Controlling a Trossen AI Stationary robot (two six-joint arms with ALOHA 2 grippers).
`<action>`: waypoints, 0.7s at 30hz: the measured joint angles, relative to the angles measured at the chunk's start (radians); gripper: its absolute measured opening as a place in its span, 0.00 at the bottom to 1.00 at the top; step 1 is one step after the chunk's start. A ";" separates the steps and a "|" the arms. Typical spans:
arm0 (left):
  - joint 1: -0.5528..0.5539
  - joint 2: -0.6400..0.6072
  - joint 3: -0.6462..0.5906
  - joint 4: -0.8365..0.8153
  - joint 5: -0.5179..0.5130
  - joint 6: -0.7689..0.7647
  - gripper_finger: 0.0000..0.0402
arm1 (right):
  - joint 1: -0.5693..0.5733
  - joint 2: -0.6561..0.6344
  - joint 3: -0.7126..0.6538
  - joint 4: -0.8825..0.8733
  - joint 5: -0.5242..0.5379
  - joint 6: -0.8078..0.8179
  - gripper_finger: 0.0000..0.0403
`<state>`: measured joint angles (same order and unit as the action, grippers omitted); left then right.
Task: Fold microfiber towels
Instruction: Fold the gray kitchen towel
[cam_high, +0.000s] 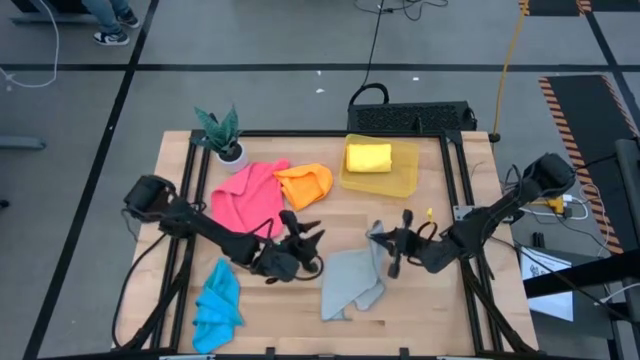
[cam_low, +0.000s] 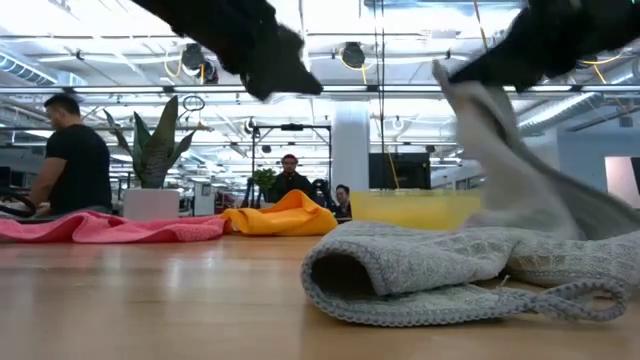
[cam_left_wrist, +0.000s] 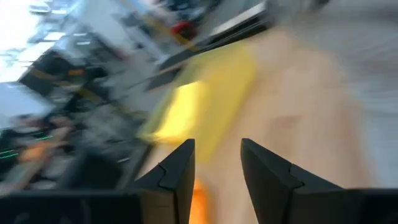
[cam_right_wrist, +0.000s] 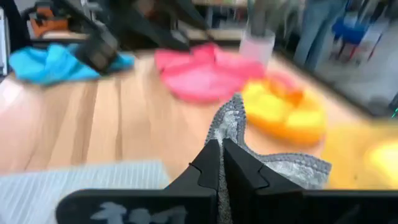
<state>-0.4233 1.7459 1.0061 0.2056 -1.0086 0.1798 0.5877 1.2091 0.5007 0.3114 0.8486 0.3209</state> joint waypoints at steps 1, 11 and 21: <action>-0.007 -0.010 0.000 -0.017 0.033 -0.017 0.33 | 0.003 -0.015 -0.021 -0.037 -0.013 0.047 0.01; -0.018 -0.020 -0.001 -0.060 0.096 -0.032 0.33 | -0.027 -0.209 -0.083 -0.736 -0.256 0.564 0.17; -0.012 -0.020 -0.001 -0.056 0.119 -0.038 0.33 | -0.068 -0.319 -0.083 -0.920 -0.674 0.698 0.38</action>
<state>-0.4352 1.7260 1.0050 0.1498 -0.8894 0.1415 0.5195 0.8898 0.4179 -0.6087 0.1748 1.0185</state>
